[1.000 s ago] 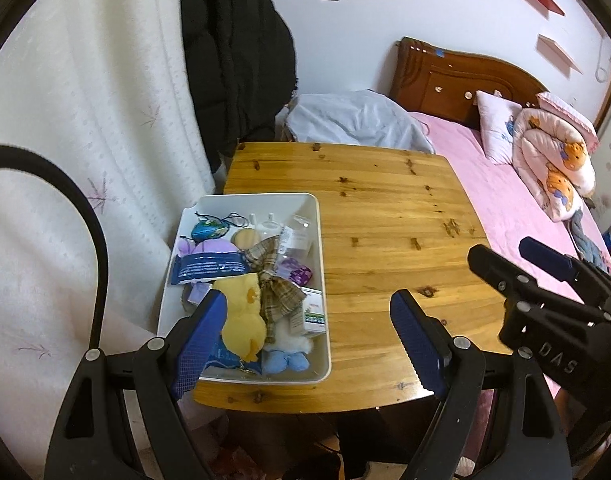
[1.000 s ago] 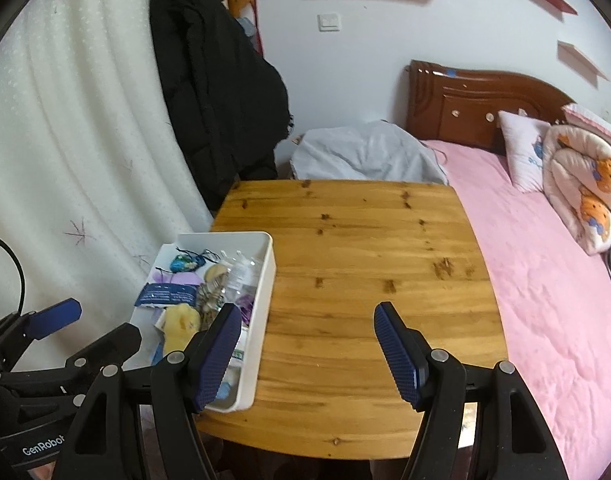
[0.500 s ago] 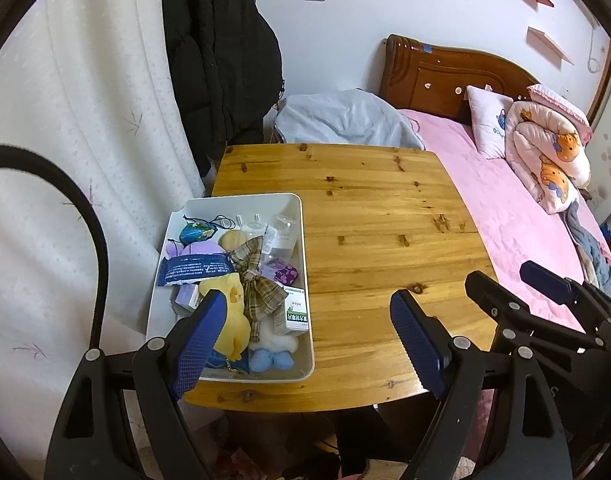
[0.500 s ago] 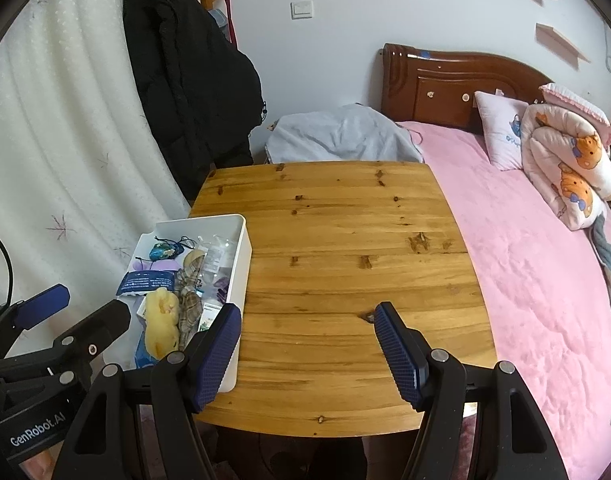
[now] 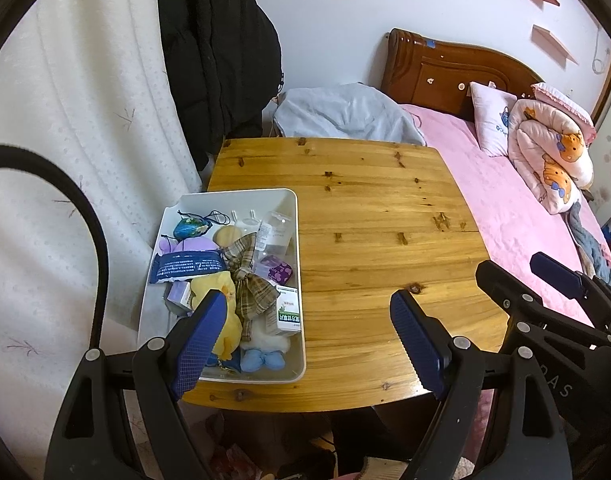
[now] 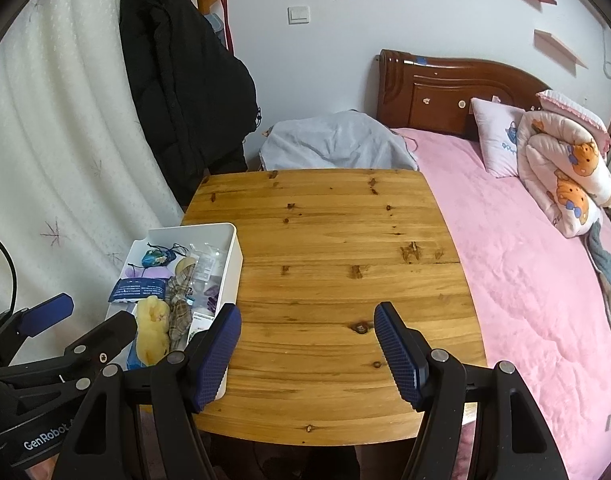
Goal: Organize objects
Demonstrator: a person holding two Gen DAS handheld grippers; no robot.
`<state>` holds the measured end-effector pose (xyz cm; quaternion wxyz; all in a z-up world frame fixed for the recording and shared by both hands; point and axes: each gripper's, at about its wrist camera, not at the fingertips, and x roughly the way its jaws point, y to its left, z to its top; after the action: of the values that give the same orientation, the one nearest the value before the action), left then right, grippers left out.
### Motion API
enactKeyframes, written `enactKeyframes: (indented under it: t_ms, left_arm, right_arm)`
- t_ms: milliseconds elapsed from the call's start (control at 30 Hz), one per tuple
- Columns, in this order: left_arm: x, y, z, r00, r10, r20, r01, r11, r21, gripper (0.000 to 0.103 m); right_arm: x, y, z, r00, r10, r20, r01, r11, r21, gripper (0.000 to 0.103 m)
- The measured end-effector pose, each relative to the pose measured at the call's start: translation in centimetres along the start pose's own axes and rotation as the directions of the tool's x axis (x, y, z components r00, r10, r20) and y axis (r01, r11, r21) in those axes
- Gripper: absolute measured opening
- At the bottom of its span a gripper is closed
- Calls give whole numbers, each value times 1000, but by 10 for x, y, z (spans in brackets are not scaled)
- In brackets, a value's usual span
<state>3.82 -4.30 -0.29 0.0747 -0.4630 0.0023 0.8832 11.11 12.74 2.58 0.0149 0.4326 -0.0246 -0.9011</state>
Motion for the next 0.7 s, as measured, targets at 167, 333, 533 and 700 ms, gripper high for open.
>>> enactKeyframes:
  t_ms: [167, 333, 533, 700]
  left_arm:
    - [2, 0, 0, 1000, 1, -4, -1, 1000, -6, 86]
    - [5, -2, 1, 1000, -2, -11, 2, 1000, -10, 86]
    - [8, -7, 2, 1000, -5, -17, 5, 1000, -5, 86]
    - [10, -10, 4, 1000, -8, -19, 8, 1000, -6, 86]
  right_arm:
    - [0, 0, 1, 1000, 0, 0, 0, 1000, 1, 70]
    - [1, -5, 3, 1000, -2, 3, 2, 1000, 0, 70]
    - [4, -14, 6, 1000, -3, 0, 3, 1000, 8, 70]
    - [6, -18, 8, 1000, -9, -2, 9, 1000, 10, 70]
